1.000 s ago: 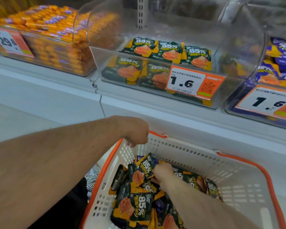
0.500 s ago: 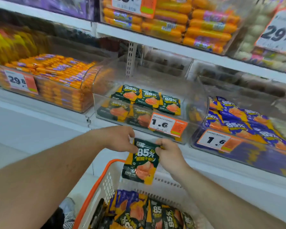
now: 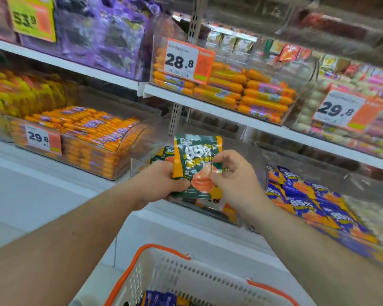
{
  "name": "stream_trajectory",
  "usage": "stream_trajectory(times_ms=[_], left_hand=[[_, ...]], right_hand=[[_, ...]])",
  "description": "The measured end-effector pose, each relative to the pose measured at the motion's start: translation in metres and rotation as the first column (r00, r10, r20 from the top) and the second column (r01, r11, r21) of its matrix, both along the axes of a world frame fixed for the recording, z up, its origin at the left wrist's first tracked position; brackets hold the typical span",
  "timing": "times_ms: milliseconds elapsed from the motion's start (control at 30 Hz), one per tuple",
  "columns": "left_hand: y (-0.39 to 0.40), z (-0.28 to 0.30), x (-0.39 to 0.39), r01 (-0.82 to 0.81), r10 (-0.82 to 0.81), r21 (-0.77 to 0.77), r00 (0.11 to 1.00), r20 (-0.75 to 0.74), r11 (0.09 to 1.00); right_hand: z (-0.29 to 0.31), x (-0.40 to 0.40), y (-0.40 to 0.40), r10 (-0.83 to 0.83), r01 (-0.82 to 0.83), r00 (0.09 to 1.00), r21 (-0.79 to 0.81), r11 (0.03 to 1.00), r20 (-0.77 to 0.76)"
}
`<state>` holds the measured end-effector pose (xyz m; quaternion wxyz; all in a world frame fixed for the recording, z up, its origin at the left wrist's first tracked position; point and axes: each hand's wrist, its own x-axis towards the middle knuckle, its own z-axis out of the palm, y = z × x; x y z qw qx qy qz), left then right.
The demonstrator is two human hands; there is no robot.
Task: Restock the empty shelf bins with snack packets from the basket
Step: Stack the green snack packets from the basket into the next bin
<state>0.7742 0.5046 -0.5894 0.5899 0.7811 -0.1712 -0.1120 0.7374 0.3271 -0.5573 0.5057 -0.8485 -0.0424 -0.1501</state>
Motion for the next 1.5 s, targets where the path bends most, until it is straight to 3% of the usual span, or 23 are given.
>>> stream_trajectory(times_ms=[67, 133, 200, 300, 367, 567, 667, 733, 867, 967, 1033, 1100, 1133, 1200, 1367, 1433, 1500], left_hand=[[-0.006, 0.002, 0.003, -0.085, 0.086, -0.091, 0.996, 0.001, 0.992], [-0.010, 0.001, 0.008, -0.215, 0.222, -0.086, 0.972, 0.076, 0.973], [-0.009, -0.002, 0.015, -0.349, 0.312, 0.081, 0.904, 0.292, 0.934], [-0.006, -0.013, 0.020, -0.388, 0.208, 0.301, 0.847, 0.490, 0.871], [-0.006, -0.021, 0.021, -0.357, 0.152, 0.386, 0.870, 0.469, 0.851], [-0.004, -0.025, 0.018, -0.299, 0.092, 0.504, 0.914, 0.394, 0.810], [-0.005, -0.025, 0.017, -0.296, 0.087, 0.509, 0.915, 0.393, 0.808], [-0.005, -0.025, 0.016, -0.298, 0.084, 0.515, 0.914, 0.397, 0.804], [-0.005, -0.026, 0.016, -0.298, 0.077, 0.523, 0.913, 0.401, 0.799], [-0.004, -0.027, 0.016, -0.288, 0.069, 0.525, 0.915, 0.398, 0.801], [-0.004, -0.028, 0.015, -0.284, 0.063, 0.528, 0.916, 0.396, 0.800], [-0.005, -0.028, 0.015, -0.285, 0.065, 0.532, 0.917, 0.394, 0.797], [-0.006, -0.028, 0.014, -0.286, 0.067, 0.532, 0.917, 0.392, 0.797], [-0.008, -0.028, 0.013, -0.285, 0.069, 0.532, 0.919, 0.389, 0.798], [-0.011, -0.028, 0.011, -0.285, 0.076, 0.517, 0.919, 0.387, 0.808], [-0.012, -0.029, 0.010, -0.302, 0.096, 0.498, 0.913, 0.397, 0.813], [-0.015, -0.030, 0.006, -0.319, 0.096, 0.479, 0.896, 0.433, 0.817]], right_hand=[[0.010, 0.004, 0.007, -0.041, 0.041, 0.999, -0.030, 0.999, -0.001], [0.020, 0.017, 0.007, -0.114, 0.117, 0.992, 0.074, 0.990, -0.045], [0.022, 0.038, 0.000, -0.222, 0.233, 0.970, 0.123, 0.965, -0.096], [0.015, 0.068, -0.017, -0.358, 0.360, 0.924, -0.007, 0.933, -0.134], [0.008, 0.077, -0.029, -0.411, 0.392, 0.890, -0.130, 0.911, -0.195], [-0.015, 0.090, -0.050, -0.483, 0.417, 0.809, -0.252, 0.873, -0.334], [-0.020, 0.085, -0.045, -0.626, 0.468, 0.725, -0.462, 0.753, -0.287], [-0.020, 0.084, -0.042, -0.632, 0.397, 0.710, -0.565, 0.723, -0.311], [-0.014, 0.082, -0.041, -0.459, 0.184, 0.762, -0.527, 0.830, -0.457], [-0.019, 0.086, -0.036, -0.592, 0.160, 0.739, -0.770, 0.617, -0.321], [-0.023, 0.094, -0.036, -0.560, 0.129, 0.788, -0.820, 0.558, -0.257], [-0.023, 0.094, -0.034, -0.475, 0.050, 0.827, -0.802, 0.596, -0.302], [-0.025, 0.094, -0.034, -0.437, 0.017, 0.829, -0.764, 0.644, -0.350], [-0.026, 0.095, -0.036, -0.386, -0.119, 0.802, -0.755, 0.645, -0.456], [-0.032, 0.102, -0.042, -0.323, -0.173, 0.769, -0.665, 0.726, -0.552], [-0.032, 0.103, -0.041, -0.291, -0.217, 0.783, -0.681, 0.699, -0.549], [-0.035, 0.106, -0.045, -0.328, -0.149, 0.773, -0.657, 0.739, -0.544]])
